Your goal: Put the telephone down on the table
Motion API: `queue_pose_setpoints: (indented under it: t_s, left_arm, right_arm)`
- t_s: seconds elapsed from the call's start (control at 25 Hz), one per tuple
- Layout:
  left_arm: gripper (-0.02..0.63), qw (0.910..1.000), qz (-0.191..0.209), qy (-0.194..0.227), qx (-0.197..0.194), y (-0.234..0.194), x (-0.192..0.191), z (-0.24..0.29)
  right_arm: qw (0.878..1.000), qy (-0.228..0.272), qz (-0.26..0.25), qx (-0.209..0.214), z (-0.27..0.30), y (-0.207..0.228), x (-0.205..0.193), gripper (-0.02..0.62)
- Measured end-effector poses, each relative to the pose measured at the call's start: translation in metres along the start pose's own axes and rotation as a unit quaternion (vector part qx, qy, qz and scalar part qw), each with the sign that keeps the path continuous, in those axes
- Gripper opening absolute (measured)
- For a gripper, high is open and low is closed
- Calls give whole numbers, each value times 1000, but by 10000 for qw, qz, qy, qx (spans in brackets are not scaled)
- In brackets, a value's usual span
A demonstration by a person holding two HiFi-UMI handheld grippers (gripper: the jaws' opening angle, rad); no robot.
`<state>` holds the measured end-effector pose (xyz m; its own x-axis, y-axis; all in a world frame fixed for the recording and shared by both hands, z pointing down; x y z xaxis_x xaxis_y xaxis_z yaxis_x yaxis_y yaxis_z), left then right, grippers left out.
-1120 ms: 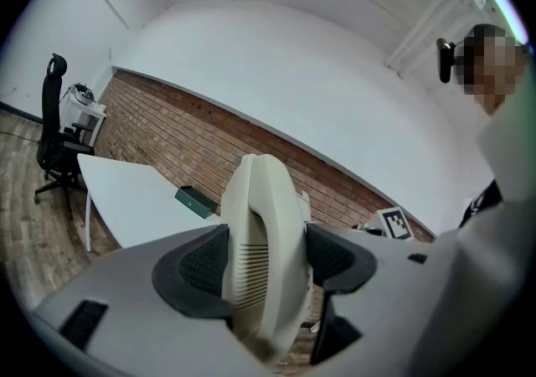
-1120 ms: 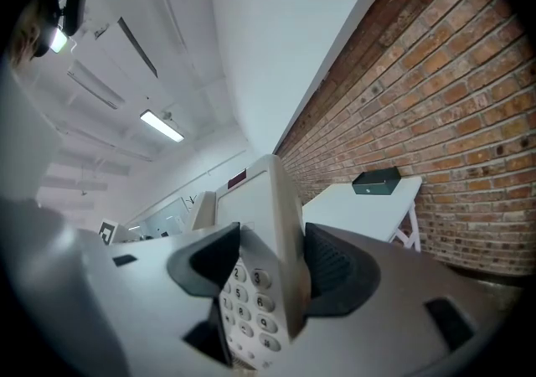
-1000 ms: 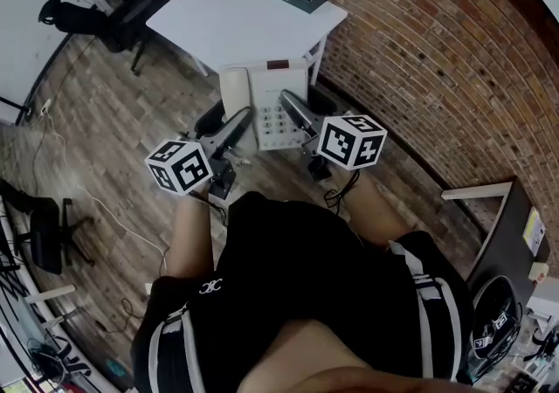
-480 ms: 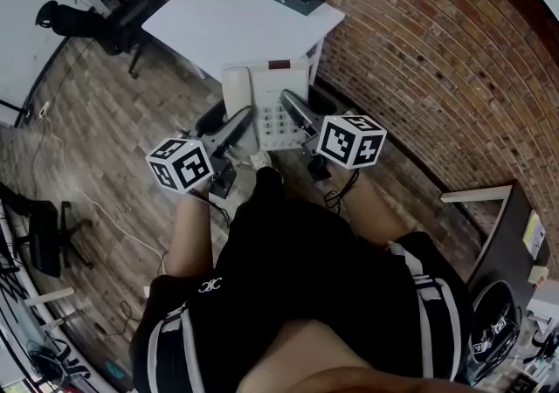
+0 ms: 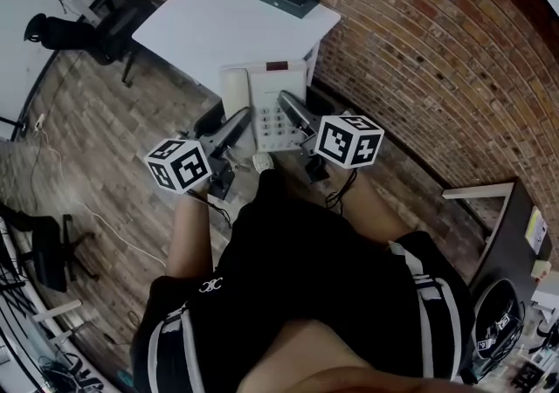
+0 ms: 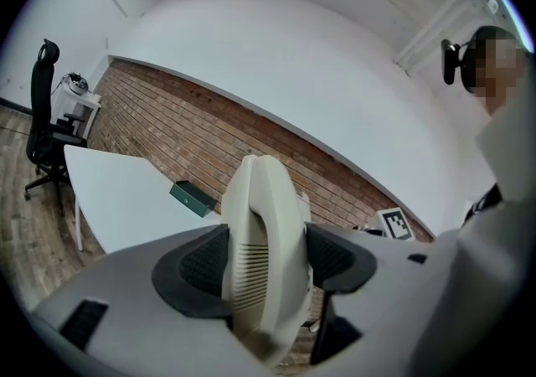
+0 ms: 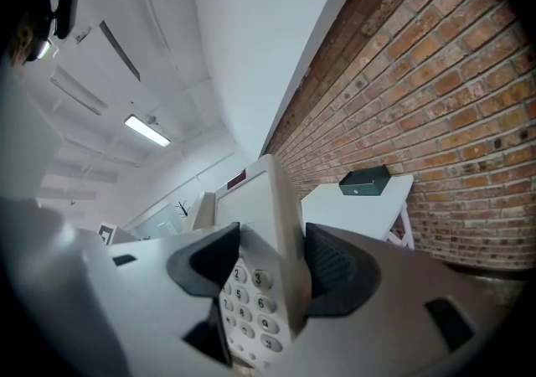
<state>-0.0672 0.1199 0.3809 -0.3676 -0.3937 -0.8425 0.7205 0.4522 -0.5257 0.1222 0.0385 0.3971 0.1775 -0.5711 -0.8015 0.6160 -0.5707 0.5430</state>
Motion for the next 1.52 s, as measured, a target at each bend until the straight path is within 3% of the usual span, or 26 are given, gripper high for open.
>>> queue_pose_setpoints:
  t_s: [0.76, 1.52]
  left_arm:
    - [290, 9995, -278, -132, -46, -104, 63, 51]
    - [290, 9963, -475, -677, -252, -250, 147, 129]
  right_arm:
    - [9993, -242, 183, -212, 117, 24, 46, 215]
    - [9953, -358, 646, -630, 271, 66, 98, 215]
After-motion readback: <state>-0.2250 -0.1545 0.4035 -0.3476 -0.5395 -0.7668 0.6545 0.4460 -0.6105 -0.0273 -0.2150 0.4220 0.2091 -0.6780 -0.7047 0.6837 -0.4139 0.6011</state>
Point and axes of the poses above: the fingertips, and each gripper's own axes: z forward along the fingers, y to its right, x out of its top, the point moved 7 cm from there along -z, backward along the fingers, and after that the axes turned 7 degrees about -x, right-handed, at the moved point
